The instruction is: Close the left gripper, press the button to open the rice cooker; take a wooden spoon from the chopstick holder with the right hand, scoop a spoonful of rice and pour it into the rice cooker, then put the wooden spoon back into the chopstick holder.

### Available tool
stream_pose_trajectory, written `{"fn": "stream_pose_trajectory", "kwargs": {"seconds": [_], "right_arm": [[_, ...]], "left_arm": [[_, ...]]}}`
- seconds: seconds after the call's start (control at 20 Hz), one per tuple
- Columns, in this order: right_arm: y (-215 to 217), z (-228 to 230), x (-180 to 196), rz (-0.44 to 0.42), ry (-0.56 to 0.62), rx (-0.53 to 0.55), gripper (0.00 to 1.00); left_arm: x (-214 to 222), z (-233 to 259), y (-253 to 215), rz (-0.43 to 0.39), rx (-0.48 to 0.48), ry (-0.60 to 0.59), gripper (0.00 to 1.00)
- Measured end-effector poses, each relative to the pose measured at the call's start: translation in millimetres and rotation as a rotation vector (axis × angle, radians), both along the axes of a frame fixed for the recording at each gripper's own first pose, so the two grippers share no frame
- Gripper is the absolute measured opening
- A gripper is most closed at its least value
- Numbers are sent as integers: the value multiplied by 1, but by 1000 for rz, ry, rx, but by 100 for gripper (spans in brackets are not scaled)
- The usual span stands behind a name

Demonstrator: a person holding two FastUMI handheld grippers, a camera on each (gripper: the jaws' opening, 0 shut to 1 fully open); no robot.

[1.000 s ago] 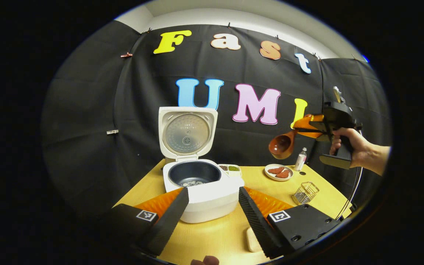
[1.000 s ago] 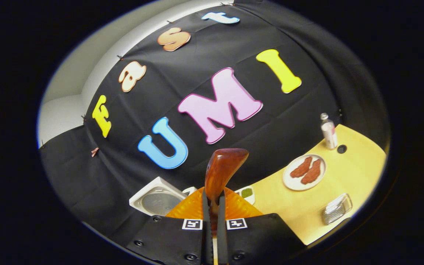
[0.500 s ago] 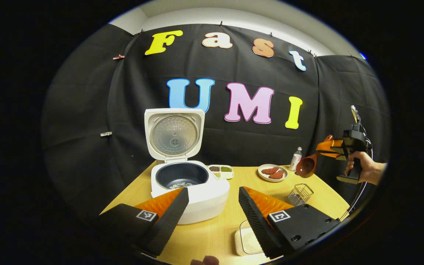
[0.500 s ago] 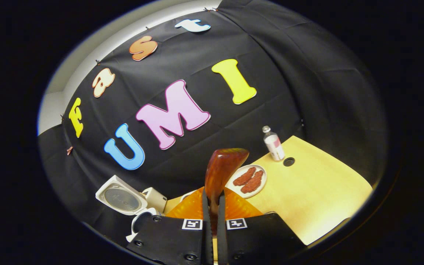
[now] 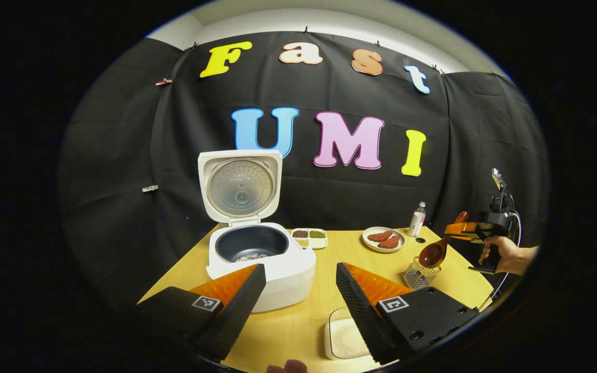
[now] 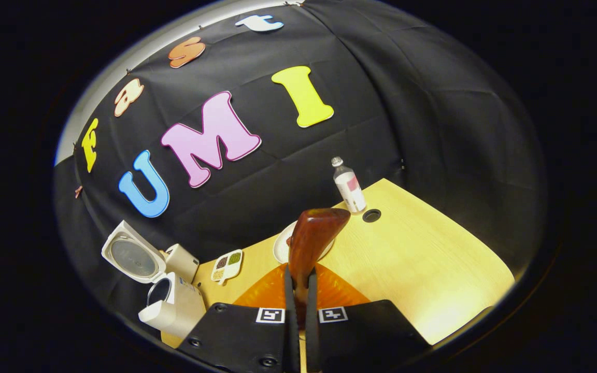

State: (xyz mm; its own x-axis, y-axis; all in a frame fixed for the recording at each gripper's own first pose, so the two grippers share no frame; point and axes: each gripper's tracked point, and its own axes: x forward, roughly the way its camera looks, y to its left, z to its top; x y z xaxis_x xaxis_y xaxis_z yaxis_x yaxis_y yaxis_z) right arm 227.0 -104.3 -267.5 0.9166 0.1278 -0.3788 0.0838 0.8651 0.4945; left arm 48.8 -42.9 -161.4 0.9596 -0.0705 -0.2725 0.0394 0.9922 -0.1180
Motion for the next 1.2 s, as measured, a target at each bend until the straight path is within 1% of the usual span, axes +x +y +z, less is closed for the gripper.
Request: {"fn": "stream_pose_trajectory", "kwargs": {"seconds": [0.2, 0.45, 0.55, 0.6, 0.65, 0.7, 0.75, 0.8, 0.85, 0.9, 0.95, 1.0, 1.05, 1.1, 1.2], "right_arm": [[0, -25, 5, 8, 33, -26, 9], [7, -53, 7, 40, 89, -50, 9], [10, -56, 8, 53, 98, -47, 12], [11, -54, 11, 51, 89, -33, 13], [11, -57, 15, 51, 99, -16, 17], [11, -54, 13, 45, 107, -3, 18], [8, -55, 14, 39, 114, -2, 33], [7, -55, 11, 35, 115, -9, 37], [4, -55, 10, 34, 117, -23, 55], [2, -54, 6, 38, 120, -33, 47], [1, -56, 2, 43, 124, -41, 67], [-1, -55, -2, 46, 132, -51, 68], [-5, -53, -7, 44, 135, -67, 87], [-10, -49, -12, 42, 134, -86, 98], [-20, -32, -25, 36, 107, -128, 99]], "left_arm": [[-4, -1, -2, 4, 1, 7, 95], [-8, -6, 3, 12, 8, 22, 95], [-9, -4, 4, 15, 10, 21, 95], [-9, -3, 4, 17, 12, 18, 95], [-9, -2, 5, 20, 14, 14, 95], [-9, 0, 5, 23, 16, 11, 95], [-10, 1, 5, 26, 17, 9, 95], [-10, 3, 5, 30, 18, 5, 95], [-10, 6, 5, 35, 17, 0, 95], [-11, 8, 5, 41, 17, -6, 95], [-12, 10, 5, 49, 16, -13, 95], [-12, 12, 5, 56, 15, -18, 95], [-14, 14, 6, 66, 14, -21, 95], [-14, 17, 6, 74, 10, -25, 95], [-15, 26, 7, 94, 1, -44, 95]]}}
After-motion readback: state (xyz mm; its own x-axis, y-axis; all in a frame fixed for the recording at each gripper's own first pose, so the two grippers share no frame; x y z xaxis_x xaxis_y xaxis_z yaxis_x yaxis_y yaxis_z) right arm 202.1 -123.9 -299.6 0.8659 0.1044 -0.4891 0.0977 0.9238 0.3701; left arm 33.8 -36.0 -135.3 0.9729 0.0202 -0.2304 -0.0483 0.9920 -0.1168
